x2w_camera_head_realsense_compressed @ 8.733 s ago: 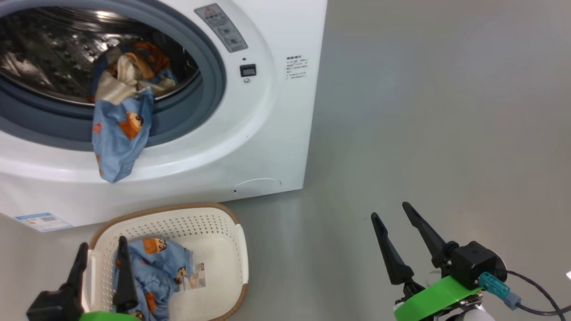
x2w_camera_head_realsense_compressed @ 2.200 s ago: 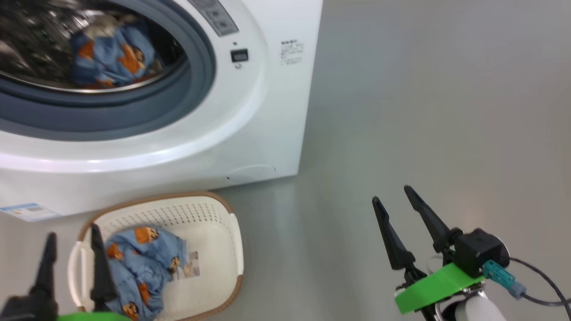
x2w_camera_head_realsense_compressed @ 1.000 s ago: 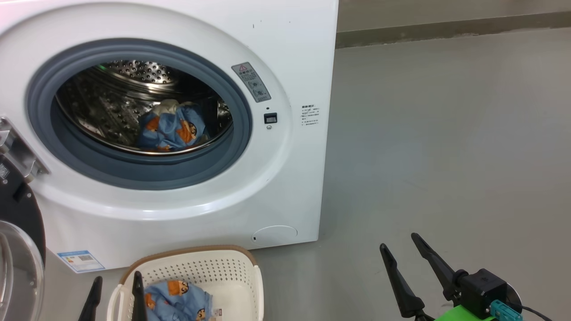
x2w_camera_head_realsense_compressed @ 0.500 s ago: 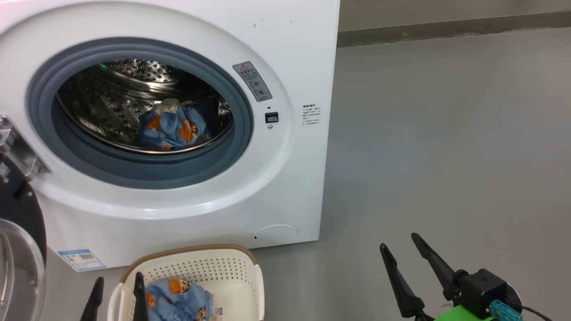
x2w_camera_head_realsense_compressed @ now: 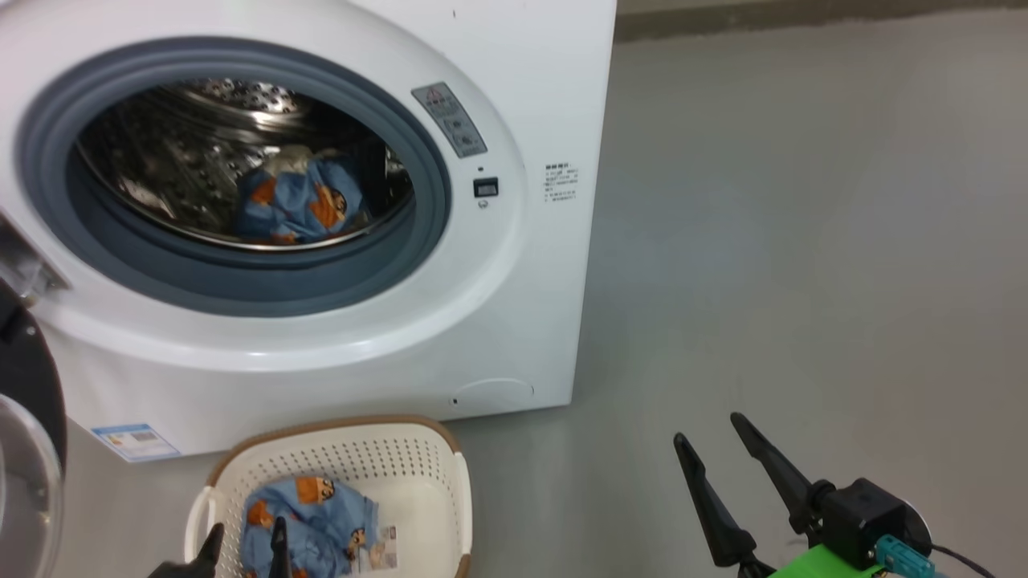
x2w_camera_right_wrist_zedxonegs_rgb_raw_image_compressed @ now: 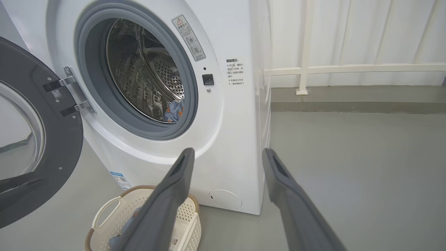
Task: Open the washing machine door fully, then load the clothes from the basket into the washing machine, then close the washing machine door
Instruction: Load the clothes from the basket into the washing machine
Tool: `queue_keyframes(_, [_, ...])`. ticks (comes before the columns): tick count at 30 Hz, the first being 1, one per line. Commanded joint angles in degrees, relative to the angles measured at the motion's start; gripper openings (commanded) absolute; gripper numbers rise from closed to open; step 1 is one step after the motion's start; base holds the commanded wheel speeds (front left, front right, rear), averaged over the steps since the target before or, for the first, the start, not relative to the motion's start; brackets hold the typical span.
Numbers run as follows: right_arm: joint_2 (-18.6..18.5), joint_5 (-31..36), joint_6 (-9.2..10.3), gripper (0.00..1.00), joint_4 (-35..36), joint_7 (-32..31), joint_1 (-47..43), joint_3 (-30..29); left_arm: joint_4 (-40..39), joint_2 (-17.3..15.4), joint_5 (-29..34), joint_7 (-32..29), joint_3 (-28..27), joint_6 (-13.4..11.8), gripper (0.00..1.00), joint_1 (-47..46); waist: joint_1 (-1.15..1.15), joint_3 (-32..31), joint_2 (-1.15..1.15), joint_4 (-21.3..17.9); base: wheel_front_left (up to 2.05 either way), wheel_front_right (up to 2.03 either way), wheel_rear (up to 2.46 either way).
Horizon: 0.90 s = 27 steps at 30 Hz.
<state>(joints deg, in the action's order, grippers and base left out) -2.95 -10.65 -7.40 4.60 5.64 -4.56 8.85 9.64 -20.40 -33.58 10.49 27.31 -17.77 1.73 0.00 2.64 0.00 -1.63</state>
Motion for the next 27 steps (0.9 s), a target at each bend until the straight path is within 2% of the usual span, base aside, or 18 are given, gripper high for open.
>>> queue_keyframes(1, [-0.04, 0.09, -0.09, 1.00, 1.73, 0.35, 2.54, 1.65, -0.04, -0.80, -0.12, 0.02, -1.70, 0.41, 1.00, -3.33, 0.00, 1.63, 0.00, -0.60, 0.00, 0.00, 0.00])
queue_keyframes(11, [-0.02, 0.13, -0.09, 1.00, 2.09, 1.67, 7.40, 3.17, 23.53, 3.99, -1.20, -1.30, 1.20, 8.06, 1.00, -17.25, 0.00, 11.54, 0.00, -3.15, 0.00, 0.00, 0.00])
queue_keyframes(16, [0.02, -0.39, -0.09, 1.00, 1.83, 3.48, 11.80, 4.85, 37.29, 5.59, -1.87, -4.15, 2.06, 12.13, 1.00, -26.21, 0.00, 19.58, 0.00, -5.86, 0.00, 0.00, 0.00])
queue_keyframes(21, [0.05, -2.26, -0.09, 1.00, 0.86, 5.83, 15.71, 6.57, 46.88, 5.16, -1.39, -5.63, 2.48, 13.73, 1.00, -33.01, 0.00, 26.62, 0.00, -8.52, 0.00, 0.00, 0.00])
queue_keyframes(27, [0.06, -4.52, -0.09, 1.00, -0.36, 8.13, 20.08, 8.44, 54.59, 3.33, -0.50, -6.10, 2.77, 13.85, 1.00, -39.42, 0.00, 34.69, 0.00, -12.19, 0.00, 0.00, 0.00])
